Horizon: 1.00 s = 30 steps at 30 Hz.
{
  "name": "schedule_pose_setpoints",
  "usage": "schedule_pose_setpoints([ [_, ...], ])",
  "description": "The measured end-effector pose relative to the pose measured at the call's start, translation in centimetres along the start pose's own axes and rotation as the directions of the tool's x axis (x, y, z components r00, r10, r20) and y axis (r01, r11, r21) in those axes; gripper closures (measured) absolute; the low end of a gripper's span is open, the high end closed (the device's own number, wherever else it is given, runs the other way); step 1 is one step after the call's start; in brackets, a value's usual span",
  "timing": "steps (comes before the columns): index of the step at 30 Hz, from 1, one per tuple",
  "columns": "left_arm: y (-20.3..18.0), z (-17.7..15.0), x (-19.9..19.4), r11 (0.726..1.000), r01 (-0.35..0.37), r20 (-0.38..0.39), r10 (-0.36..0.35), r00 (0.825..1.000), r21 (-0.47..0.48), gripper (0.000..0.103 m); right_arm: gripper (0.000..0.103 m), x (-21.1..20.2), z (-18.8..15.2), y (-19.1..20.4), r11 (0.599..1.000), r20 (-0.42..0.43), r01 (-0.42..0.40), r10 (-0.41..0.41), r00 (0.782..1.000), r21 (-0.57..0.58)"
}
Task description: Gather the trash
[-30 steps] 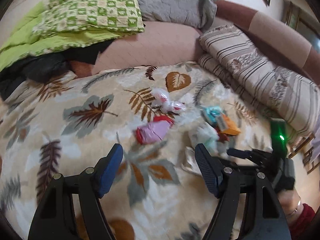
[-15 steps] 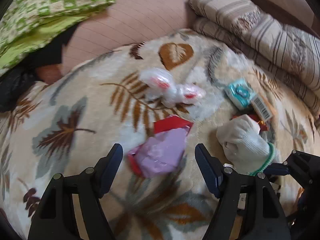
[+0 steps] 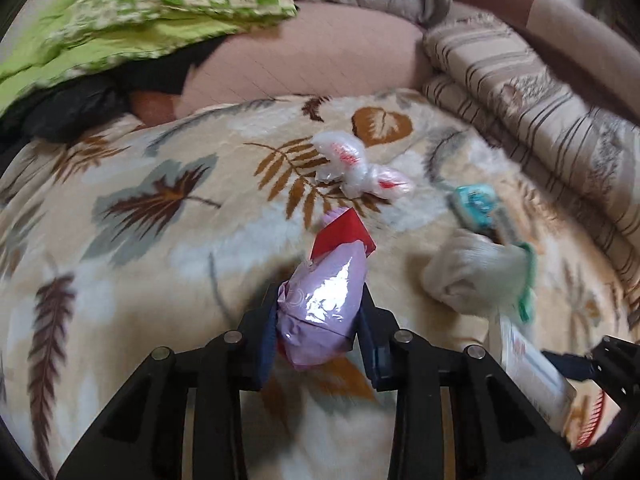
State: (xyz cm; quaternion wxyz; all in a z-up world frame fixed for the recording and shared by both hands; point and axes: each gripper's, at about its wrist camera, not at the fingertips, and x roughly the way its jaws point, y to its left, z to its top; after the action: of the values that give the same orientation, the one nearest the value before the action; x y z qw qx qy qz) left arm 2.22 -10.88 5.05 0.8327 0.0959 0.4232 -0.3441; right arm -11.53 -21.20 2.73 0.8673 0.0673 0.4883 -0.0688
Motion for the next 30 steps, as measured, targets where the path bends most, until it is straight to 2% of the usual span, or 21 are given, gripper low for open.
schedule_pose_setpoints([
  [7,-3.1,-4.6,-5.2,0.990,-0.098,0.042,0.103,0.994,-0.106,0.069,0.042,-5.4,-1.6,-2.3,0.976,0.106,0.002,-0.026,0.994,0.217],
  [9,-4.1,-5.5,-5.5,0.987,-0.120,0.051,0.126,0.991,-0.105,0.069,0.042,-6.1,-2.7,-2.9,0.959,0.119,0.018,-0.054,0.991,0.284],
  [12,-5.2,-6.5,-5.3,0.989,-0.127,0.088,0.133,0.987,-0.071,0.069,0.042,-5.9,-3.8,-3.8,0.934,0.120,-0.006,-0.039,0.992,0.356],
  [14,-5.3,-6.6,-5.0,0.991,-0.119,0.092,0.124,0.988,-0.056,0.069,0.042,-5.7,-3.7,-4.4,0.935,0.125,0.026,-0.074,0.989,0.353],
  [18,-5.7,-6.6,-4.4,0.986,-0.168,0.133,0.165,0.977,0.012,0.069,0.042,-6.0,-3.7,-5.3,0.937,0.143,0.076,-0.132,0.981,0.340],
  [25,-5.6,-5.8,-3.0,0.983,-0.183,0.130,0.179,0.975,0.021,0.069,0.042,-5.2,-3.2,-6.3,0.936,0.136,0.069,-0.123,0.983,0.346],
  [30,-6.2,-5.8,-3.3,0.977,-0.207,0.161,0.196,0.967,0.050,0.069,0.042,-5.0,-2.8,-5.1,0.947,0.138,0.084,-0.132,0.982,0.312],
])
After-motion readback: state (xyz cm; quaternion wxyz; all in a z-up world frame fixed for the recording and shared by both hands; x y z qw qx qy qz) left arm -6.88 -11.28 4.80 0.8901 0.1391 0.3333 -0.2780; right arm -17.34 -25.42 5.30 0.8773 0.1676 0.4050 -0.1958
